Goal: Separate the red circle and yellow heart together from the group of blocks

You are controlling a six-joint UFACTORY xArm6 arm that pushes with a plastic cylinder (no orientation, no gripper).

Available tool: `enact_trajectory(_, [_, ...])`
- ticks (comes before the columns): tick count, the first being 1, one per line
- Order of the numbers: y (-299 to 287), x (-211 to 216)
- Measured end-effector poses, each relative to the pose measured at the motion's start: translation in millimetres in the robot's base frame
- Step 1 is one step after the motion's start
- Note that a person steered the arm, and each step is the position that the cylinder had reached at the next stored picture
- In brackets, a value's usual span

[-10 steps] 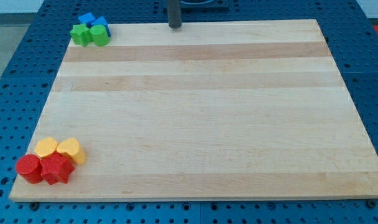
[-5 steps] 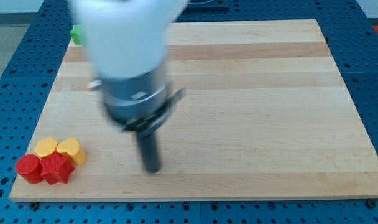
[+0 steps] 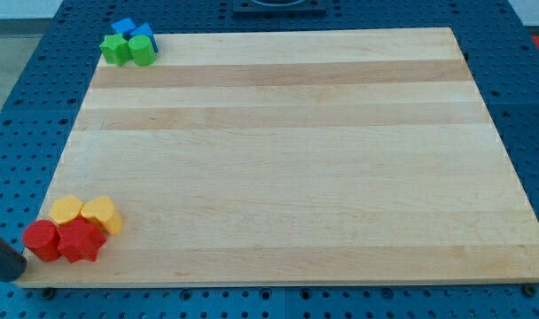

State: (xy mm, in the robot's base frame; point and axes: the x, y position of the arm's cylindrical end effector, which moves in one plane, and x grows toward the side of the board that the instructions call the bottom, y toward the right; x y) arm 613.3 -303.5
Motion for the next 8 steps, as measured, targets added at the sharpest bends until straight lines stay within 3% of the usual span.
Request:
enact_trajectory(1, [0,-18])
enact_trajectory(4, [78,-72])
enact_trajectory(5, [45,-74])
enact_trajectory(6, [55,-77])
enact_trajectory(8, [149,-117])
